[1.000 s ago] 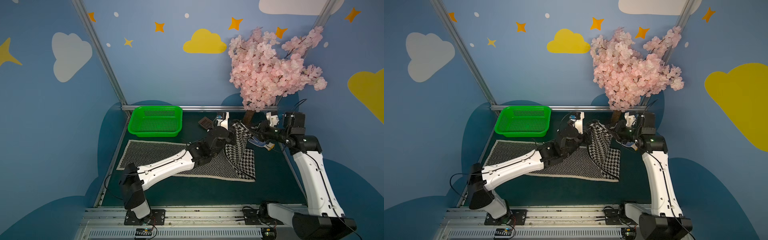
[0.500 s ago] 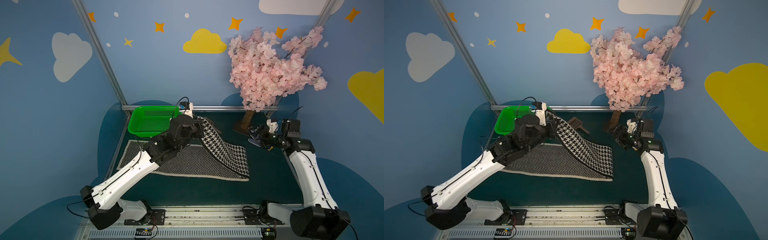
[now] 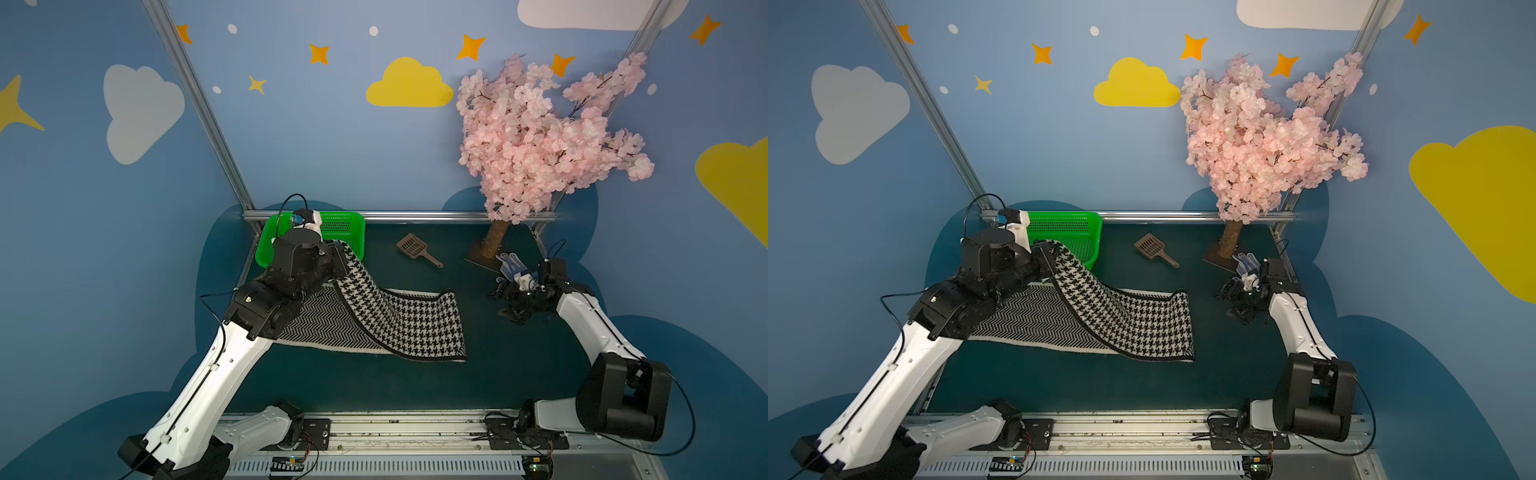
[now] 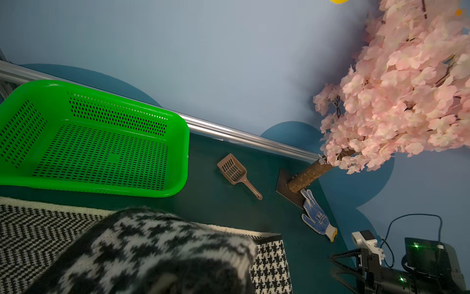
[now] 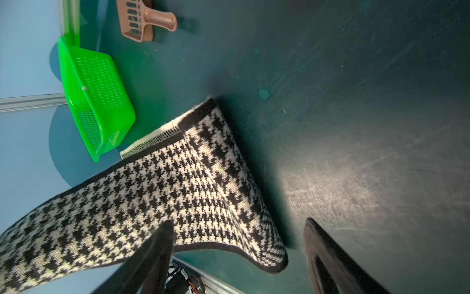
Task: Roll up the scarf and place it into the basket
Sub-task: Flatten out the scarf at the center of the board.
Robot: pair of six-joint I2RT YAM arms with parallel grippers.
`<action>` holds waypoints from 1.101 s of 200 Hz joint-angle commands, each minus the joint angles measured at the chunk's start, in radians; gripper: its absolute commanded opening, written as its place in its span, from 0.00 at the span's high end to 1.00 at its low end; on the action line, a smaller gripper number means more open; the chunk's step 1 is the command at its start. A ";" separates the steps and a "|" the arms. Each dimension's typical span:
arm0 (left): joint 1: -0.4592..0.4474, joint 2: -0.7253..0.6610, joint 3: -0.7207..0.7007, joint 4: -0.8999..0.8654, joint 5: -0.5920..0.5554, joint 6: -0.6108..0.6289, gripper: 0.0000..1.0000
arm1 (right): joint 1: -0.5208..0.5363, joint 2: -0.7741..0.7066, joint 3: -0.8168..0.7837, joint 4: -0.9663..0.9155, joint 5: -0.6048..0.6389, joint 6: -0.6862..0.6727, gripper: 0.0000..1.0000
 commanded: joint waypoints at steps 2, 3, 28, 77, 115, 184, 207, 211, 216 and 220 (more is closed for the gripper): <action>0.043 0.065 0.072 0.035 0.123 0.065 0.97 | 0.038 0.048 -0.044 0.034 -0.038 -0.040 0.23; 0.045 0.070 0.076 0.033 0.126 0.068 0.97 | 0.040 0.050 -0.046 0.038 -0.039 -0.039 0.24; 0.049 0.174 0.180 0.038 0.183 0.121 0.97 | 0.091 0.082 -0.080 0.123 -0.048 -0.018 0.27; 0.051 0.162 0.267 0.135 0.244 0.147 0.97 | 0.151 0.159 -0.054 0.191 -0.043 -0.010 0.30; 0.064 0.135 0.317 0.132 0.230 0.188 0.97 | 0.184 0.210 -0.035 0.220 -0.033 0.008 0.31; 0.132 0.105 0.281 0.128 0.218 0.241 0.97 | 0.275 0.251 -0.006 0.259 -0.016 0.046 0.31; 0.147 0.095 0.263 0.118 0.208 0.250 0.97 | 0.294 0.276 -0.005 0.280 -0.010 0.059 0.32; 0.149 0.092 0.258 0.118 0.205 0.250 0.97 | 0.297 0.281 -0.005 0.285 -0.009 0.062 0.32; 0.153 0.089 0.252 0.119 0.206 0.250 0.97 | 0.301 0.288 -0.005 0.292 -0.011 0.065 0.32; 0.155 0.085 0.246 0.121 0.207 0.250 0.97 | 0.304 0.293 -0.005 0.298 -0.012 0.068 0.32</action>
